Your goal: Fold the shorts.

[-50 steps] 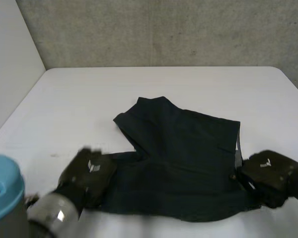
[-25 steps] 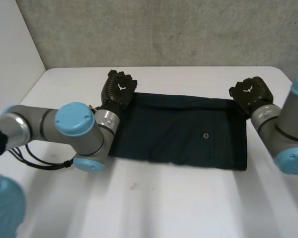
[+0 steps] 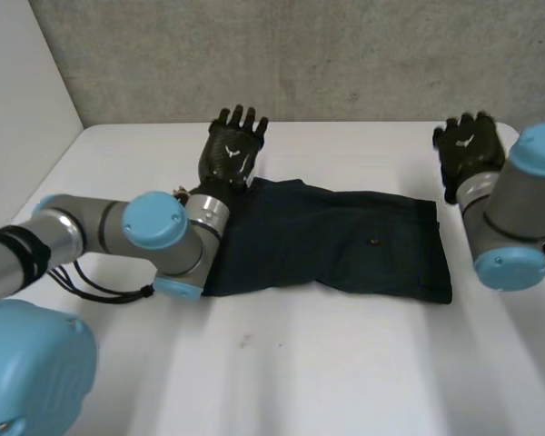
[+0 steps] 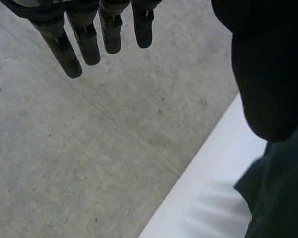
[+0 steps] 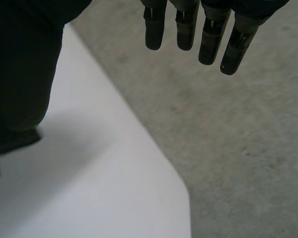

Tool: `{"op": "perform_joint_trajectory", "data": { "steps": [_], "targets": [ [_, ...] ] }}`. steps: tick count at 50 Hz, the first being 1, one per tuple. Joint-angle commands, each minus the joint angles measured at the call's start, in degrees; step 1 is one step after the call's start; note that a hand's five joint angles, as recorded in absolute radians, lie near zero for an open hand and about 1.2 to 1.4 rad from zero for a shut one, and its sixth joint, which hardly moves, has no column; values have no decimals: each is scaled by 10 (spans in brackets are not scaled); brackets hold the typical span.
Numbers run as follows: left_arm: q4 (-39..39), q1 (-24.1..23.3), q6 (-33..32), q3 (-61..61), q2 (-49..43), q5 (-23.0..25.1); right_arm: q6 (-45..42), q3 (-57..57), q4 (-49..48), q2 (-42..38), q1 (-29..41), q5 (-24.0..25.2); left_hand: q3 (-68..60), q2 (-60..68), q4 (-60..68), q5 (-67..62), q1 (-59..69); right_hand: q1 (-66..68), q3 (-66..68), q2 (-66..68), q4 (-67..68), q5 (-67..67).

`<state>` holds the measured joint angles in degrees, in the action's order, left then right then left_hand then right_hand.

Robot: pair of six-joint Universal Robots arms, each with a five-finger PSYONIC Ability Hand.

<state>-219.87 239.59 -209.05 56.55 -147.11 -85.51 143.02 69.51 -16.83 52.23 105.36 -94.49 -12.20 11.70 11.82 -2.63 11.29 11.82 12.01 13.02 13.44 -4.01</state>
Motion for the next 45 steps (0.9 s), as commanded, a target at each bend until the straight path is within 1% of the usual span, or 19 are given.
{"op": "perform_joint_trajectory", "data": {
  "steps": [1, 4, 5, 7, 8, 9, 12, 13, 17, 19, 23, 26, 29, 30, 31, 32, 37, 40, 45],
  "targets": [
    [42, 4, 68, 127, 176, 1, 62, 44, 99, 119, -1, 29, 22, -17, -18, 26, -13, -18, -20, -30, -34, 40],
    [87, 4, 87, 162, 226, 0, 81, 67, 174, 139, -2, 62, 20, -15, -16, 24, -11, -18, -20, -30, -34, 40],
    [150, 4, 105, 186, 261, 0, 88, 75, 191, 143, -2, 69, 15, -10, -11, 19, -6, -18, -20, -30, -34, 40],
    [220, 4, 123, 200, 286, 0, 115, 102, 229, 156, -5, 90, 11, -6, -8, 16, -2, -18, -20, -30, -34, 40],
    [247, 4, 130, 204, 294, 0, 125, 112, 236, 161, -5, 95, 8, -3, -4, 12, 1, -18, -20, -30, -34, 40],
    [306, 4, 146, 212, 308, -4, 143, 139, 241, 168, -5, 106, 0, 5, 4, 4, 9, -18, -20, -30, -34, 40],
    [395, 6, 179, 235, 328, -12, 158, 193, 225, 177, -7, 136, -9, 14, 12, -4, 18, -18, -20, -30, -34, 40],
    [407, 8, 189, 244, 334, -19, 159, 206, 216, 177, -7, 142, -15, 20, 19, -11, 24, -18, -20, -30, -34, 40],
    [400, 17, 229, 289, 352, -45, 158, 263, 157, 178, -22, 156, -39, 44, 43, -35, 48, -18, -20, -30, -34, 40],
    [377, 18, 243, 316, 359, -52, 158, 283, 130, 178, -31, 156, -39, 44, 43, -35, 48, -18, -20, -30, -34, 40],
    [326, 14, 247, 355, 370, -59, 158, 294, 102, 165, -31, 155, -39, 44, 43, -35, 48, -9, -11, -21, -25, 31],
    [291, 13, 247, 381, 379, -71, 156, 295, 76, 135, -32, 152, -39, 44, 43, -35, 48, 51, 50, 39, 35, -30],
    [265, 11, 247, 399, 381, -77, 146, 295, 46, 114, -36, 147, -37, 42, 41, -33, 46, 217, 216, 205, 201, -196],
    [261, 11, 247, 401, 382, -77, 142, 295, 43, 111, -37, 146, -37, 42, 41, -33, 46, 321, 320, 309, 305, -300],
    [256, 11, 246, 403, 383, -77, 135, 296, 35, 111, -39, 144, -37, 42, 41, -33, 46, 590, 589, 578, 574, -569],
    [249, 11, 246, 405, 384, -78, 132, 297, 33, 112, -43, 144, -37, 42, 41, -33, 46, 681, 679, 669, 665, -659],
    [248, 11, 246, 406, 384, -78, 107, 297, 39, 122, -67, 147, -36, 41, 39, -31, 45, 682, 680, 670, 666, -660],
    [247, 14, 246, 406, 385, -78, 75, 297, 49, 139, -80, 149, -36, 41, 39, -31, 45, 682, 680, 670, 666, -660],
    [247, 16, 246, 405, 388, -78, -6, 298, 106, 153, -126, 160, -36, 41, 39, -31, 45, 682, 680, 670, 666, -660]
  ]
}}
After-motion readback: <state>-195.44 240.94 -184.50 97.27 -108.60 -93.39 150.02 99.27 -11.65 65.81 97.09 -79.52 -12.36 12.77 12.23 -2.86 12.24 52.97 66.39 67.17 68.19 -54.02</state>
